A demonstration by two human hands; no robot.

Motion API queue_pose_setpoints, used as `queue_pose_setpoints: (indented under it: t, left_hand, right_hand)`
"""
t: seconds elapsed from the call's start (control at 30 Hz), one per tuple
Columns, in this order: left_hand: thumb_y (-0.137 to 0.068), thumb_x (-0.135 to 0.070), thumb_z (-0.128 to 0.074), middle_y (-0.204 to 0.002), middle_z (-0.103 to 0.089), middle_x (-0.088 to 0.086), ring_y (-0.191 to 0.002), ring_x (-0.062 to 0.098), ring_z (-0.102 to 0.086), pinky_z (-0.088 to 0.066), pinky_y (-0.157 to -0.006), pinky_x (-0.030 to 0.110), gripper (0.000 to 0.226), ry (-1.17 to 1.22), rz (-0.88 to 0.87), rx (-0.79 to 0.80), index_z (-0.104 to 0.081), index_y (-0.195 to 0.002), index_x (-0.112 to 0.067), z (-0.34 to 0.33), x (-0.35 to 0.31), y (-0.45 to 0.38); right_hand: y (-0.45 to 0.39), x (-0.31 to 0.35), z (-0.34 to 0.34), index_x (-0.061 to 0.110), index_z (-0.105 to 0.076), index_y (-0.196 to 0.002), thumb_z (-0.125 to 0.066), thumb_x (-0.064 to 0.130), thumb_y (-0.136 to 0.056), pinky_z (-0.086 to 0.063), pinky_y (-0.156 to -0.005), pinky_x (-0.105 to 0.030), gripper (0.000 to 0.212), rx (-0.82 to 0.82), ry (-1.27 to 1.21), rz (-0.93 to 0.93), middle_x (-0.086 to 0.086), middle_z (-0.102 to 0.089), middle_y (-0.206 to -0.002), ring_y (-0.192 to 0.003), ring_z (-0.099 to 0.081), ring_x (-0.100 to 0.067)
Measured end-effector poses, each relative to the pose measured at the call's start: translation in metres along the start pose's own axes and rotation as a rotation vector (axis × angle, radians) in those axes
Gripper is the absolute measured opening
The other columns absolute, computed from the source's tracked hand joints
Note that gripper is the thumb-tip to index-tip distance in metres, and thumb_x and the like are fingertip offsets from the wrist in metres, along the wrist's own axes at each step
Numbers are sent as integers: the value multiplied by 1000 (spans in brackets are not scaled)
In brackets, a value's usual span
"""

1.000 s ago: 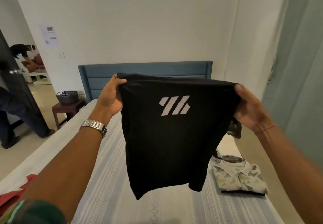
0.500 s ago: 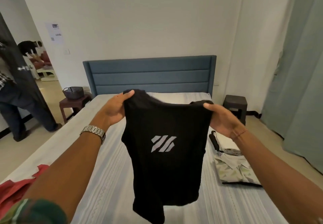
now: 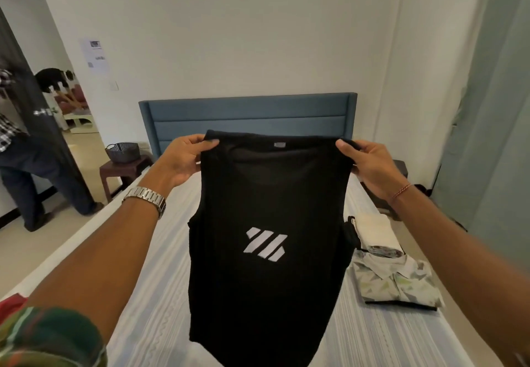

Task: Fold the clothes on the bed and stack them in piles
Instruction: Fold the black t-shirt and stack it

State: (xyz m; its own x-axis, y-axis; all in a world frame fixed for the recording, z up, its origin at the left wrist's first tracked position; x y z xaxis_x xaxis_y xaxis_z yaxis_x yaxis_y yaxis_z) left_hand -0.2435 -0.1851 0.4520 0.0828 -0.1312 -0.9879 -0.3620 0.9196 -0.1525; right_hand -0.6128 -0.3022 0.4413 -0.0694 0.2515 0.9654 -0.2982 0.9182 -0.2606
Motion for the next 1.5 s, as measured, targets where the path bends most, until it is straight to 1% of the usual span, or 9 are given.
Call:
queue_pose_setpoints:
  t: [0.33, 0.53, 0.73, 0.83, 0.93, 1.13, 1.37, 1.43, 1.5]
  left_hand:
    - [-93, -16, -68, -110, -72, 6, -114, 28, -63, -54, -88, 39, 15, 131, -14, 70, -68, -108, -15, -8, -24, -3]
    - [-93, -19, -67, -99, -72, 8, -108, 29, -61, -54, -88, 36, 16, 62, 35, 116, -71, -104, -8, -22, -22, -10]
    - [-84, -24, -72, -93, -72, 6, -106, 29, -63, -53, -89, 41, 15, 19, 27, 145, -68, -92, -11, -25, -21, -14]
    - [-74, -25, -78, -84, -70, 4, -95, 24, -67, -53, -87, 42, 21, -2, 9, 207, -62, -81, -13, -26, -25, -17]
    - [-80, -21, -74, -82, -68, 5, -89, 22, -68, -53, -86, 42, 18, -20, -12, 224, -60, -78, -12, -27, -26, -23]
    - [-90, -25, -73, -88, -69, 11, -89, 26, -67, -57, -80, 38, 22, -283, -166, 56, -64, -93, -6, -23, -29, -45]
    - [-95, -38, -67, -74, -62, 1, -68, 20, -59, -45, -65, 34, 19, -1080, -485, -317, -60, -91, -21, -50, -59, -49]
    - [-96, -36, -65, -68, -64, 1, -65, 21, -63, -48, -63, 34, 18, -1084, -477, -311, -59, -92, -20, -63, -61, -47]
    - [-99, -29, -64, -68, -72, 8, -61, 24, -71, -53, -57, 30, 18, -768, -348, -167, -58, -96, -13, -78, -54, -47]
  right_hand:
    - [-25, 52, 22, 17, -73, -108, -62, 28, -99, -57, -67, -16, 18, 14, 303, 194, -11, -74, -107, -88, -71, -9]
    - [-28, 48, 29, 18, -73, -115, -61, 32, -95, -58, -95, -36, 27, 111, 332, 155, -11, -74, -113, -105, -68, -21]
    - [-35, 41, 47, 15, -75, -110, -75, 26, -80, -58, -73, -16, 31, 30, 245, 116, -3, -76, -103, -90, -74, -9]
    - [-40, 33, 53, 13, -74, -105, -69, 20, -92, -57, -75, -19, 15, 88, 303, 70, -8, -75, -106, -97, -72, -17]
    - [-44, 33, 54, 8, -72, -107, -66, 25, -93, -55, -84, -26, 23, 99, 319, 69, -11, -73, -110, -105, -68, -23]
    - [-45, 31, 50, 8, -70, -106, -62, 26, -96, -57, -86, -35, 22, 121, 214, 40, -9, -73, -100, -102, -68, -27]
    - [-32, 43, 8, 15, -67, -113, -67, 17, -92, -61, -73, -30, 21, 309, 113, 17, -9, -71, -89, -85, -69, -20]
    - [-24, 49, -11, 9, -69, -116, -66, 14, -91, -61, -74, -31, 25, 386, 81, 21, -12, -71, -89, -84, -71, -20]
    - [-18, 54, -30, 2, -71, -114, -66, 13, -91, -60, -75, -28, 26, 404, 79, 39, -13, -75, -95, -89, -74, -21]
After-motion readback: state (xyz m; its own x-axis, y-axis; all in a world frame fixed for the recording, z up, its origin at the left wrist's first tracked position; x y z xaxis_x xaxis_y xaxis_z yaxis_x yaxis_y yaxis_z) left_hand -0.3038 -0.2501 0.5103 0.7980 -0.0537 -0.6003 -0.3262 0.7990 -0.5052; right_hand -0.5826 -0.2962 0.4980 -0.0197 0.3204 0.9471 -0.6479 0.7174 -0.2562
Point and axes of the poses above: each hand's wrist, its own y-axis away from the middle knuckle, its own z-axis out of the back of the hand, x = y × z, the point moved 7 cm from there along -y, towards the middle knuckle
